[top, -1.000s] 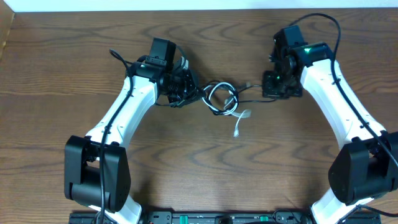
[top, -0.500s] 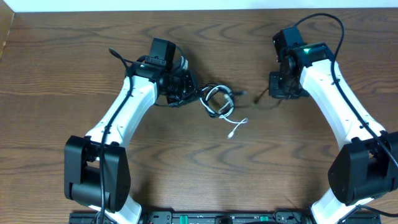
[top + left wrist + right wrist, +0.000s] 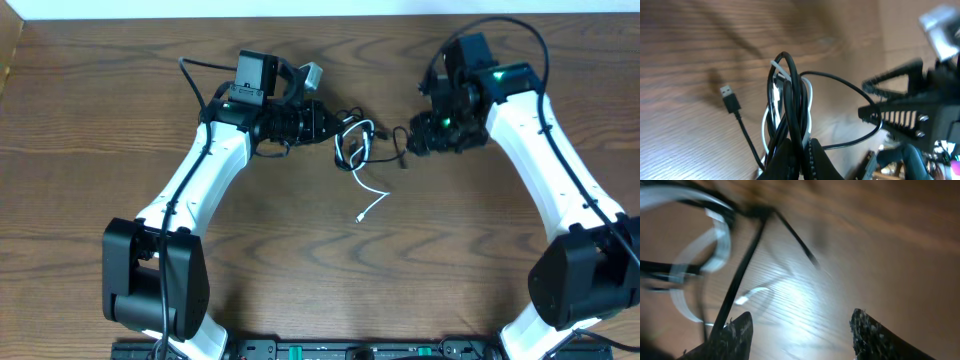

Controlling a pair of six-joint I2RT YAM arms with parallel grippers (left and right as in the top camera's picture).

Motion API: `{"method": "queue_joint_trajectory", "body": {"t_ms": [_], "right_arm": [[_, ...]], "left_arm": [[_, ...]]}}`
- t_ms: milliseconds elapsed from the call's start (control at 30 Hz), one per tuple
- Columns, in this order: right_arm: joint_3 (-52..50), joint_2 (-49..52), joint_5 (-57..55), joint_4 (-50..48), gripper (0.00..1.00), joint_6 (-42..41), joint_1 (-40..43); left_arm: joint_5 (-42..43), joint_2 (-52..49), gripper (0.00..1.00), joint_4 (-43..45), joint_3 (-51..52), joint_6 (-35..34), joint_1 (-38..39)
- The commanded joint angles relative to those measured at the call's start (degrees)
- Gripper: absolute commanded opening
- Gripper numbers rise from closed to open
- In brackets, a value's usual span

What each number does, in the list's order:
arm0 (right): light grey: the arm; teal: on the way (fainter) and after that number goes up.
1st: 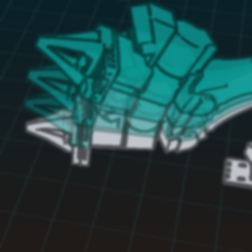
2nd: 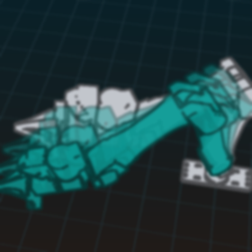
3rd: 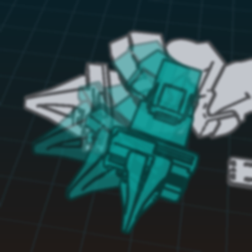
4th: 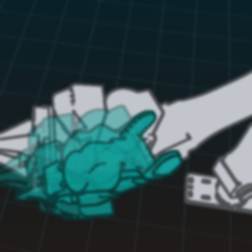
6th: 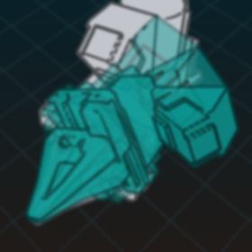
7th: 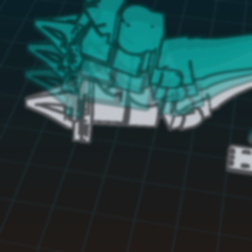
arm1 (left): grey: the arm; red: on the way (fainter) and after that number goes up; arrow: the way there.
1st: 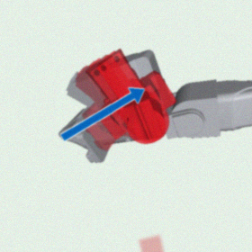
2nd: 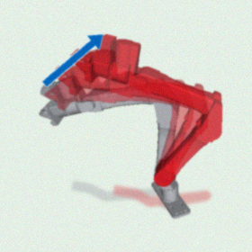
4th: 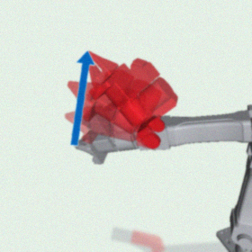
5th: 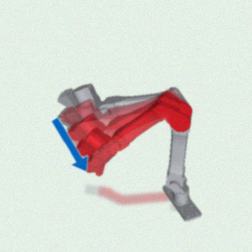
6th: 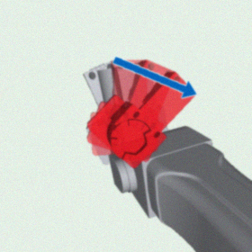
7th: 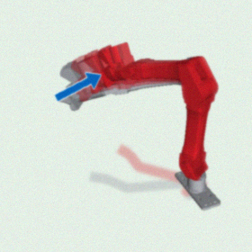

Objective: Untangle cables

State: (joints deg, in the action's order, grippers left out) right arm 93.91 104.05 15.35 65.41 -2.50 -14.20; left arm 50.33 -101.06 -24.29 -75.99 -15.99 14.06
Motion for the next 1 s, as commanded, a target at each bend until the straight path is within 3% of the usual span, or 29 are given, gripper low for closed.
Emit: {"method": "queue_joint_trajectory", "body": {"t_ms": [0, 167, 367, 533, 833, 967], "right_arm": [[6.05, -2.56, 9.01, -0.13, 0.59, 3.91, 0.46], [12.44, -2.58, 11.91, -1.22, 0.58, 3.67, 0.46], [13.16, -2.54, 12.48, -4.09, 0.59, 1.66, 0.55], [10.56, -2.45, 6.25, -2.62, 0.55, -4.74, -0.85], [3.28, -2.45, 5.79, -4.44, 0.47, -13.68, -1.07], [0.24, -2.45, 5.75, -7.34, 0.39, -20.09, -1.62]], "left_arm": [[6.21, -0.02, 0.07, 0.68, -0.20, 6.01, -0.15], [6.23, -0.02, 0.08, 0.90, -0.20, 9.25, -0.15], [6.25, -0.02, 0.07, 1.92, -0.20, 11.93, -0.15], [9.42, -0.02, 0.07, 9.11, -0.20, 11.72, 0.52], [10.73, -0.02, 0.07, 20.48, -0.20, -3.58, 1.51], [10.49, -0.02, 0.07, 28.48, -0.20, -17.03, 1.51]]}}
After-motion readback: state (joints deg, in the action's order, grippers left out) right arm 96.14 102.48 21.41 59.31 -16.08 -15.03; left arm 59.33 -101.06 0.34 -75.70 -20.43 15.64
